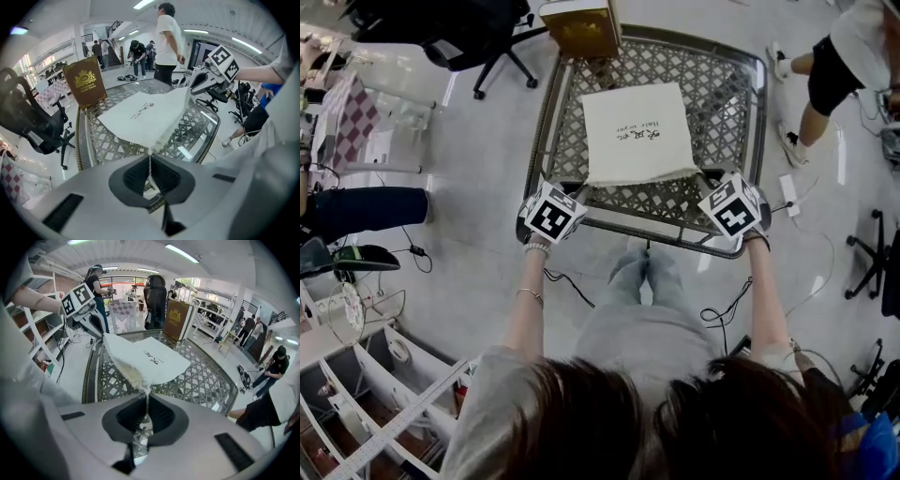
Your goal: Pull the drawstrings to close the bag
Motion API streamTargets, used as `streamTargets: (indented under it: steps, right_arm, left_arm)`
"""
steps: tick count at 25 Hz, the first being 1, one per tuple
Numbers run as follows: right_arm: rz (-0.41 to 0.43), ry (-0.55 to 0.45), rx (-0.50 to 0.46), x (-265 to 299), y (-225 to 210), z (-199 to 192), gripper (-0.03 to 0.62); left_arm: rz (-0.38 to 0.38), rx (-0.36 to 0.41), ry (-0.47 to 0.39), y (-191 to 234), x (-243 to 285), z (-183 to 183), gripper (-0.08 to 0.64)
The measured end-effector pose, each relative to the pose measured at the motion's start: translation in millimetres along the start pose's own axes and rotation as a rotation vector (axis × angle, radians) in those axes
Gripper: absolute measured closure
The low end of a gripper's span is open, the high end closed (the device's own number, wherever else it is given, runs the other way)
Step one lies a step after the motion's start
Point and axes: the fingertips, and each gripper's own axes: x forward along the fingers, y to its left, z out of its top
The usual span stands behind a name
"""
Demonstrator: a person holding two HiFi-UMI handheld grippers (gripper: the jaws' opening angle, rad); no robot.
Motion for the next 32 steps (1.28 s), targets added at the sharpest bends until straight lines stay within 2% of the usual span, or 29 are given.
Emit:
streamTargets:
  steps: [10,32]
  right_arm:
    - [-0.086,-0.085,-0.045,-41.6,-27.4,40.5,0.566]
    - [-0.292,-0.233,-0.151,-127.3,-82.9,113.8,0.566]
  left_arm:
    - [0.088,0.029,-0.098,22.1,-42.8,41.0,0.534]
    - [0.244,0.151,-0.275,59.6,-133.0,135.0,0.534]
